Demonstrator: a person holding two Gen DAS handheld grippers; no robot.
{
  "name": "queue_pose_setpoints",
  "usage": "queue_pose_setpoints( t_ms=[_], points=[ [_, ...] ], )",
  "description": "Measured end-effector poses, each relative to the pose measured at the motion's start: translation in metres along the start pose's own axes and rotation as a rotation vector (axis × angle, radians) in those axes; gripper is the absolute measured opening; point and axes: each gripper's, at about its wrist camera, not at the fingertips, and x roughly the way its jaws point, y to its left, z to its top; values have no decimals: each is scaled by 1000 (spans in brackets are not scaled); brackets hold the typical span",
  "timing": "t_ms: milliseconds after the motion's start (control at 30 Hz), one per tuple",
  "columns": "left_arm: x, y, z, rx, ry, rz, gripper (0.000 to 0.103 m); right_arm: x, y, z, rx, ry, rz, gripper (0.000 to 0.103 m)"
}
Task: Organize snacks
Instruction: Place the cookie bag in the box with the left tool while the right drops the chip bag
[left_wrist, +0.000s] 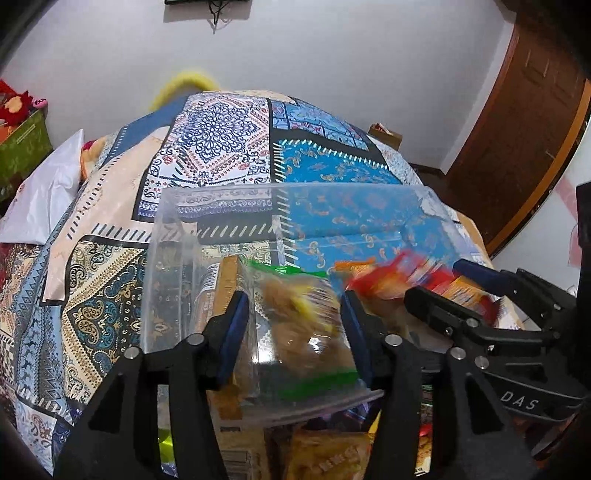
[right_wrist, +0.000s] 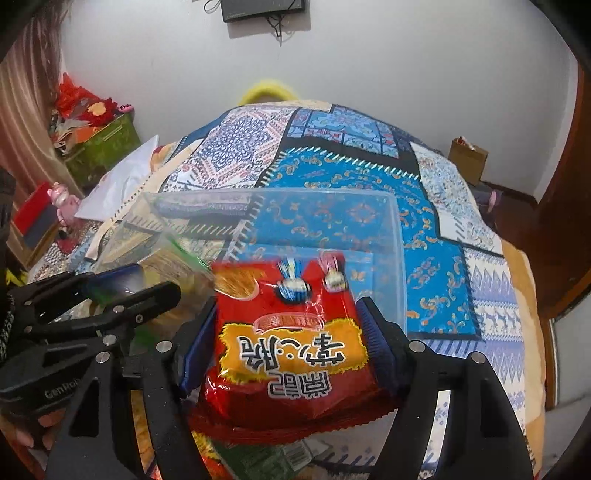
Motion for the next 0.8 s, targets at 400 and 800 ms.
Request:
queue_pose_setpoints(
  t_ms=[400, 800],
  points=[
    [-71, -3, 1, 18, -108, -13, 63, -54, 4, -3, -22, -91, -6, 73],
    [-110, 11, -36, 27, -87, 15, 63, -91, -7, -37, -13, -112, -34, 81]
  ],
)
